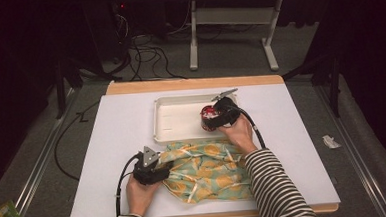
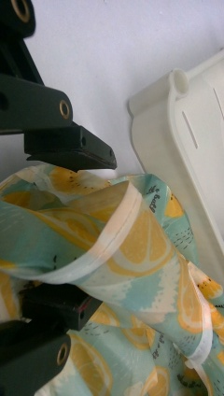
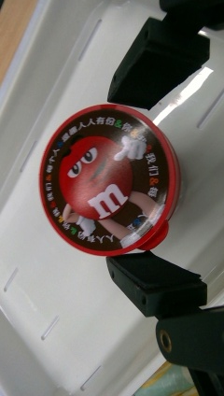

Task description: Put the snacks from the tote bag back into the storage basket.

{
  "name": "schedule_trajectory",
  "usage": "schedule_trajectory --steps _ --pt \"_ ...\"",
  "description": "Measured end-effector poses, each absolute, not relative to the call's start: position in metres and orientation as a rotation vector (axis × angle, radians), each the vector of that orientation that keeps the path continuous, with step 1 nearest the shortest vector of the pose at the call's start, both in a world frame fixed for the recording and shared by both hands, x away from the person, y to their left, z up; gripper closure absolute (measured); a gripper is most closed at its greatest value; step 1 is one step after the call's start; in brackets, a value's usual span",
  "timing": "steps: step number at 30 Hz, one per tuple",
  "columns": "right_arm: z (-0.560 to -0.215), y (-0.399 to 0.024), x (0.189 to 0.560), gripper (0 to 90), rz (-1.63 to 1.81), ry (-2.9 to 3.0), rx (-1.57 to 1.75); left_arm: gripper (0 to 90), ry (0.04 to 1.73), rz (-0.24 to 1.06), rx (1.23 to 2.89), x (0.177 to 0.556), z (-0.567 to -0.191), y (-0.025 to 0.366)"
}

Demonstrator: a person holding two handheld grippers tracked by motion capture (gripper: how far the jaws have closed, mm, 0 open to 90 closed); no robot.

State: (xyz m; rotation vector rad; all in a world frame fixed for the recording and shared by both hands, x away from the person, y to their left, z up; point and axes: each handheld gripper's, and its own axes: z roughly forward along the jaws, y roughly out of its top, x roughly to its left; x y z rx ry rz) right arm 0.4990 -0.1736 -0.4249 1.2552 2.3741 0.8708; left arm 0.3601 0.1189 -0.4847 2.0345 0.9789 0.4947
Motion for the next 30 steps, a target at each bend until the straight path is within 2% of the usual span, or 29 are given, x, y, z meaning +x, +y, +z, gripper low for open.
schedule_trajectory --steps 5,27,30 --pt "-0.425 -0.174 0.498 25.5 0.867 2.381 1.260 41.1 0.975 0.495 2.034 0.360 -0.485 0.119" --pt "-0.433 -0.176 0.504 26.3 0.825 2.411 1.262 40.9 0.973 0.493 2.028 0.360 -0.485 0.120" --pt "-0.435 -0.178 0.502 29.3 0.801 2.429 1.263 40.9 0.971 0.494 2.022 0.359 -0.485 0.119"
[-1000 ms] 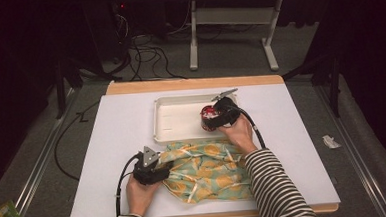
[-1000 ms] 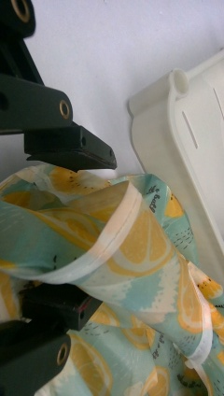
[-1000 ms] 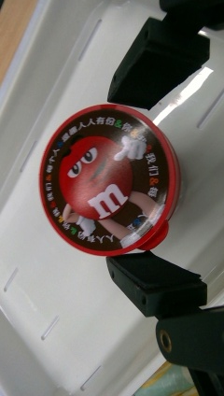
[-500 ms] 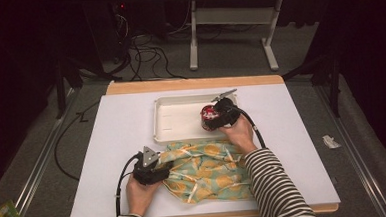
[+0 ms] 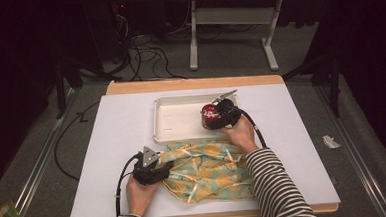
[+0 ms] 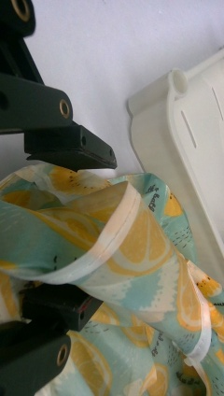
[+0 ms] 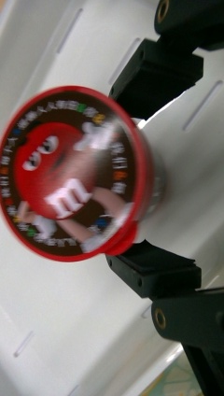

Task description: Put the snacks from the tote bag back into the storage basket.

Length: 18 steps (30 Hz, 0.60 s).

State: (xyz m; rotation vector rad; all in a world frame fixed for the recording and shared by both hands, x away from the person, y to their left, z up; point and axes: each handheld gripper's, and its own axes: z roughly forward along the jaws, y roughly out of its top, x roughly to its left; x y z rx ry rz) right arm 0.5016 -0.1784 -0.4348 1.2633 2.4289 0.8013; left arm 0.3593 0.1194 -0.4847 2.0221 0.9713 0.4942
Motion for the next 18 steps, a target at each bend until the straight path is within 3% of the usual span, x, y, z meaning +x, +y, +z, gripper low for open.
schedule_trajectory --steps 8,18 --pt "-0.4341 -0.1840 0.5035 42.1 0.808 2.418 1.273 42.2 0.966 0.489 2.016 0.3591 -0.4847 0.1194" --pt "-0.4433 -0.1840 0.5081 43.2 0.814 2.424 1.307 41.9 0.960 0.481 2.021 0.3596 -0.4845 0.1197"
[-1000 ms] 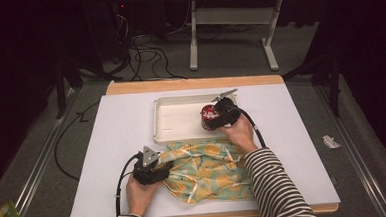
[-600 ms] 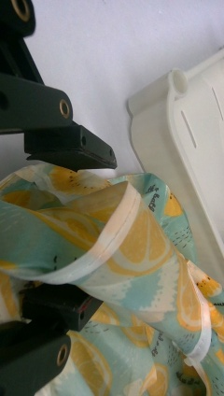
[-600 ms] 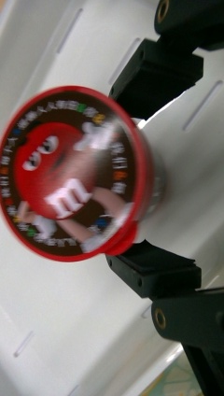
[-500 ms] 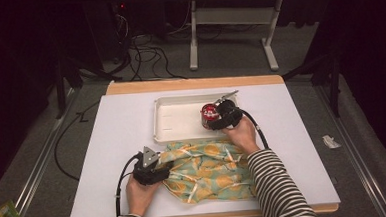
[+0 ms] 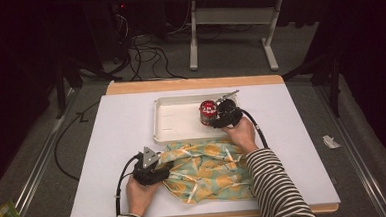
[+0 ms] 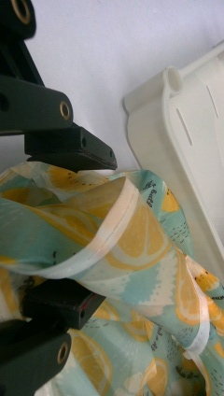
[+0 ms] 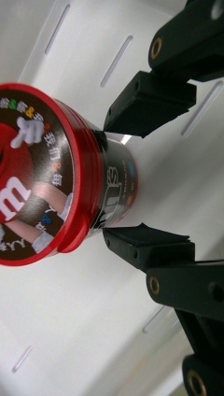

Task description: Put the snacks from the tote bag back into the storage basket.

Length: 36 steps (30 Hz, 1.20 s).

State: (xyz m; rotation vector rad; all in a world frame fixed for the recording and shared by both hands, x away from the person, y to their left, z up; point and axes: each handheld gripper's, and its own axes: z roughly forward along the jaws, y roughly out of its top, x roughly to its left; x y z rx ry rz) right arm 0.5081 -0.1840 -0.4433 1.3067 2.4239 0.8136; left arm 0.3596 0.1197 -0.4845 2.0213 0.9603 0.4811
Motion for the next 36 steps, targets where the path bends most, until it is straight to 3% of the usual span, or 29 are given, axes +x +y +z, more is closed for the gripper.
schedule_trajectory --steps 11,20,36 --pt "-0.433 -0.187 0.501 45.8 0.859 2.388 1.302 40.5 0.945 0.444 1.994 0.360 -0.483 0.122" --pt "-0.418 -0.190 0.481 53.4 0.917 2.328 1.241 40.6 0.927 0.414 2.010 0.361 -0.483 0.123" --pt "-0.410 -0.212 0.462 55.2 1.008 2.277 1.254 40.7 0.920 0.393 1.983 0.355 -0.471 0.128"
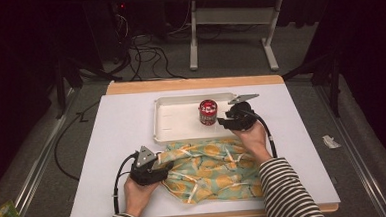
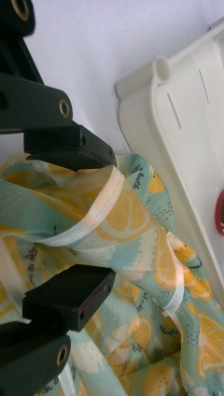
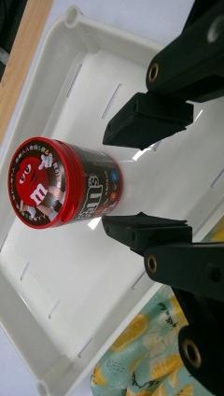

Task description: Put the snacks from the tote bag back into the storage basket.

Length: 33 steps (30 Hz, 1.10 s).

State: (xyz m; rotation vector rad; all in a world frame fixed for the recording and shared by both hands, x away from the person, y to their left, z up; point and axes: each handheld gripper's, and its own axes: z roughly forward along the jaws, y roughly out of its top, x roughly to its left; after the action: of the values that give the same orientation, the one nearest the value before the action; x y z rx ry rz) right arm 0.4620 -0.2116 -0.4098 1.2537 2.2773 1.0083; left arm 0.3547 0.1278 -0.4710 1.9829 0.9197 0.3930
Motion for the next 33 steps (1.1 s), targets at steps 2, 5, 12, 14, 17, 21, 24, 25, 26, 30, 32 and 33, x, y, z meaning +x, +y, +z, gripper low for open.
schedule_trajectory --steps 2,5,12,14,17,21,24,25,26,30,32,33 --pt "-0.409 -0.212 0.462 55.1 1.009 2.276 1.255 40.7 0.914 0.400 1.984 0.354 -0.470 0.131" --pt "-0.409 -0.212 0.461 55.0 1.012 2.279 1.257 40.7 0.913 0.397 1.977 0.355 -0.469 0.134" --pt "-0.405 -0.215 0.452 54.5 1.026 2.268 1.243 41.1 0.918 0.397 1.966 0.353 -0.467 0.135" --pt "-0.400 -0.218 0.449 54.5 1.042 2.254 1.243 41.1 0.923 0.393 1.968 0.354 -0.467 0.136" --pt "-0.398 -0.222 0.446 54.4 1.059 2.237 1.252 41.2 0.922 0.385 1.954 0.352 -0.464 0.138" --pt "-0.395 -0.225 0.442 54.5 1.070 2.222 1.241 41.3 0.916 0.366 1.958 0.353 -0.462 0.140" --pt "-0.394 -0.224 0.440 54.5 1.083 2.229 1.216 41.1 0.937 0.356 1.953 0.353 -0.462 0.144" --pt "-0.393 -0.223 0.440 54.5 1.078 2.234 1.202 41.1 0.941 0.358 1.946 0.353 -0.462 0.145" --pt "-0.393 -0.221 0.439 54.4 1.077 2.235 1.193 41.1 0.943 0.358 1.942 0.353 -0.461 0.146" --pt "-0.393 -0.218 0.438 54.2 1.073 2.249 1.174 41.1 0.950 0.350 1.937 0.353 -0.461 0.149" --pt "-0.394 -0.217 0.436 54.2 1.074 2.251 1.177 41.0 0.953 0.346 1.944 0.354 -0.462 0.148" --pt "-0.393 -0.216 0.436 54.2 1.068 2.256 1.173 40.9 0.953 0.346 1.945 0.354 -0.463 0.148"
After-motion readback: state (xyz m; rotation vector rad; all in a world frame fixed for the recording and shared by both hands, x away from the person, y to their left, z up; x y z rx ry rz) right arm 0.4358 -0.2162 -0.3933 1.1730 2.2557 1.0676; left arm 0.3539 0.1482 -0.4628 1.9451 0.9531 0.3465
